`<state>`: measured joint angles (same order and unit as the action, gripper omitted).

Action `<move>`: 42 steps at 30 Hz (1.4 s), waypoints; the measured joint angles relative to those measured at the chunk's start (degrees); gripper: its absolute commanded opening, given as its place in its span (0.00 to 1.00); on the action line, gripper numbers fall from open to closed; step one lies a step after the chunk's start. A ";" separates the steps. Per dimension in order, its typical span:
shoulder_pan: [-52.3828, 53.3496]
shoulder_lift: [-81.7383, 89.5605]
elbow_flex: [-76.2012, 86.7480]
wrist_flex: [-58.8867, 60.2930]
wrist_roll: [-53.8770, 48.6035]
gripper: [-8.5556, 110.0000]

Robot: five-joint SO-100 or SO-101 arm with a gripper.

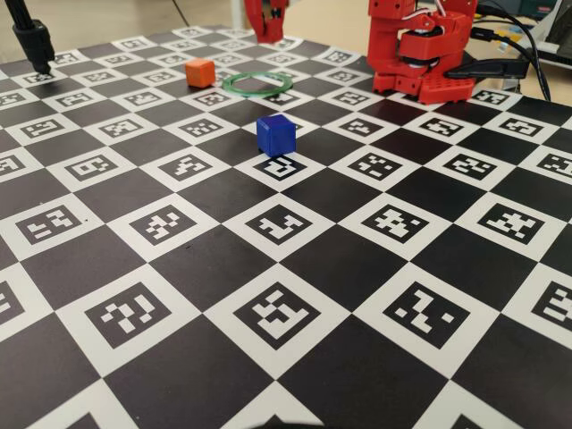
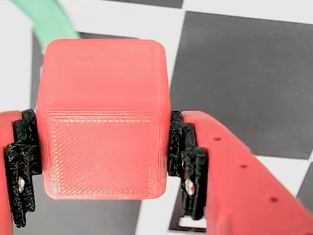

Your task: Grab the red cube then put it in the green circle then put the blue cube on top and finally the orange cube on top

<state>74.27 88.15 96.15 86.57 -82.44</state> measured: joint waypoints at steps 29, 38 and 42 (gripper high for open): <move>-16.35 8.17 15.82 -11.51 20.57 0.13; -17.14 8.17 21.09 -17.67 22.24 0.13; -17.14 8.17 22.41 -20.04 22.24 0.13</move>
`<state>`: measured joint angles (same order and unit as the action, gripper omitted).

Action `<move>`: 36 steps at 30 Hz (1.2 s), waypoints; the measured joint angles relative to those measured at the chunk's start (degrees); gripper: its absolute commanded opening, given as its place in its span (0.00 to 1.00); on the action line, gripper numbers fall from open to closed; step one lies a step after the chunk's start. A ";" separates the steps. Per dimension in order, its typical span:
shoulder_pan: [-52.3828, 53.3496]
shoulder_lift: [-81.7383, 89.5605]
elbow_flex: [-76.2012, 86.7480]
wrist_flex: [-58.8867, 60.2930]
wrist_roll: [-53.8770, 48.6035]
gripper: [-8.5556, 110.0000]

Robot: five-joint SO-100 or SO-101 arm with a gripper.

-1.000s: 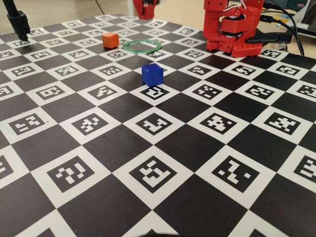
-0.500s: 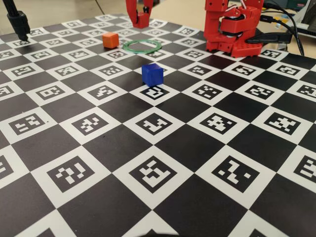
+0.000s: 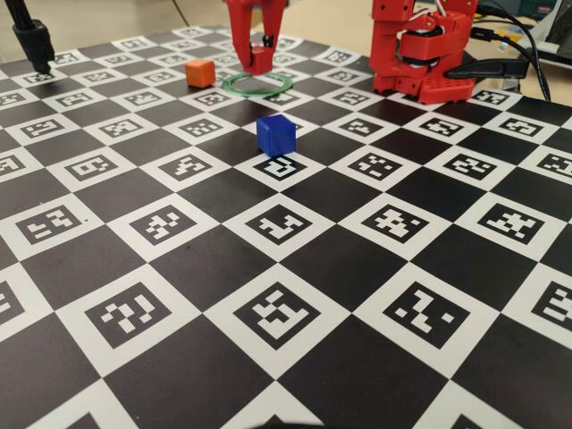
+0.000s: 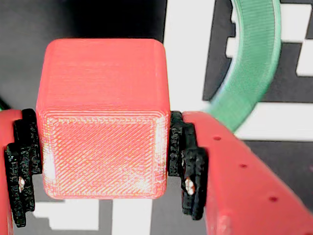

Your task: Grab the red cube then put it in the green circle then put the blue cube on top and finally the orange cube on top

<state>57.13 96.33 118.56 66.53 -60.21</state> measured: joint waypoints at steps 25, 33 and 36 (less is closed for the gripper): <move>1.05 0.09 4.22 -2.99 0.00 0.13; 1.23 0.00 5.27 -4.22 0.00 0.13; 1.23 0.00 5.27 -4.31 0.00 0.13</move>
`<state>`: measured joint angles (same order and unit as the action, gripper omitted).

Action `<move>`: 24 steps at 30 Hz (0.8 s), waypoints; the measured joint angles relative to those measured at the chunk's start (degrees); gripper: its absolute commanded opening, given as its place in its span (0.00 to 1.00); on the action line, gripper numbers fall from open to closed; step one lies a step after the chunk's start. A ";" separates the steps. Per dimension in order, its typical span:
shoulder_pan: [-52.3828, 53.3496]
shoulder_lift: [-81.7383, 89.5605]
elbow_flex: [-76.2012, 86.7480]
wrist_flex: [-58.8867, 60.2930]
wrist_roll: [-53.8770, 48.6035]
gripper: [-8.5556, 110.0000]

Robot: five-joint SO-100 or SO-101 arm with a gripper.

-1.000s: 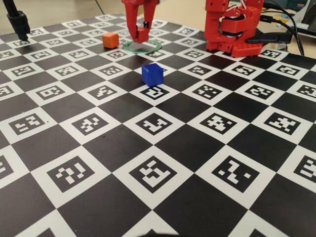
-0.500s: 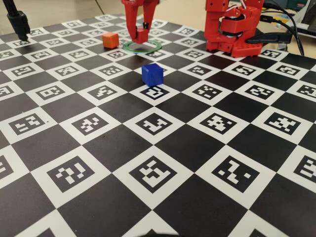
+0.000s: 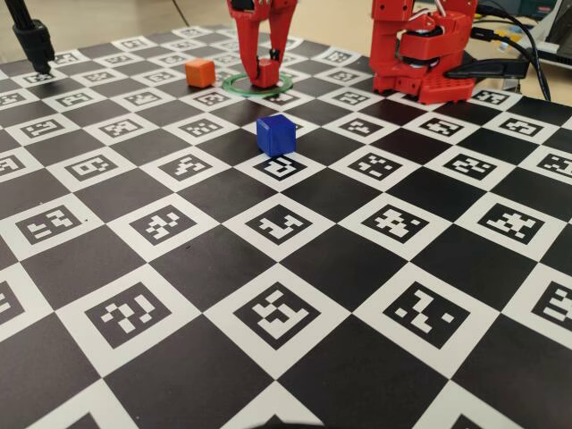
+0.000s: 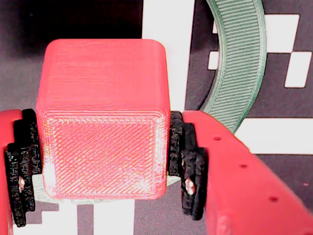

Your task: Grab the red cube then put it in the green circle then put the blue cube on top and finally the orange cube on top

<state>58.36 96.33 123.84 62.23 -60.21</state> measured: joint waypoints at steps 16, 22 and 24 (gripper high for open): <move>0.00 0.00 0.00 -1.85 -0.09 0.23; 0.00 0.00 0.09 -1.85 0.00 0.40; 0.00 0.00 0.09 -1.85 0.00 0.42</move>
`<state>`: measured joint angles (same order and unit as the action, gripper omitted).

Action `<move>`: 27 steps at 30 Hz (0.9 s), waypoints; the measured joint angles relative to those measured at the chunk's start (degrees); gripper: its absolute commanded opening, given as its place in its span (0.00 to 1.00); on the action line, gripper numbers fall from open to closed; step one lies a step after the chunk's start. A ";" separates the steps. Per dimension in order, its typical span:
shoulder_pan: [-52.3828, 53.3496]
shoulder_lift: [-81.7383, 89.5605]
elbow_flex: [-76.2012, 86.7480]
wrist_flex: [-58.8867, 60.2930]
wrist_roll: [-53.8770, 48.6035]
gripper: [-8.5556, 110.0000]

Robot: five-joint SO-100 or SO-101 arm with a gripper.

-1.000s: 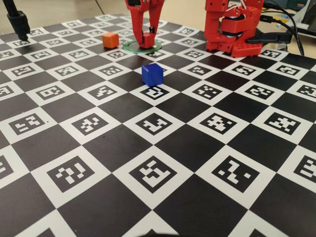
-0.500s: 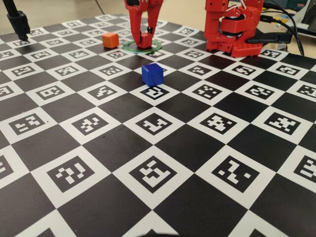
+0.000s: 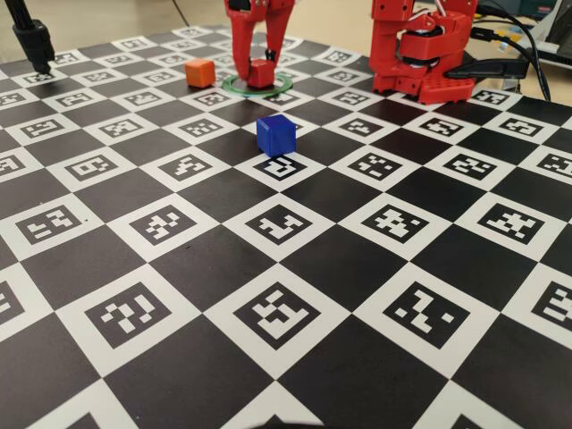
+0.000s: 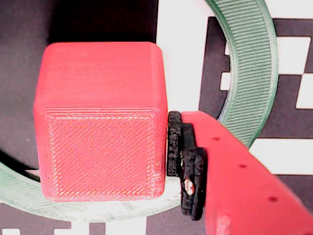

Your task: Grab the red cube then put it in the green circle then put the blue cube on top and finally the orange cube on top

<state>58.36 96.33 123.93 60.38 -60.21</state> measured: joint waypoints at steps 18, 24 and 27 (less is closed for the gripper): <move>0.62 6.68 -9.67 16.17 3.60 0.45; -3.34 9.23 -17.05 25.40 9.05 0.45; -6.50 9.49 -20.13 29.18 13.27 0.45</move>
<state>51.86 105.82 103.80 89.56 -46.93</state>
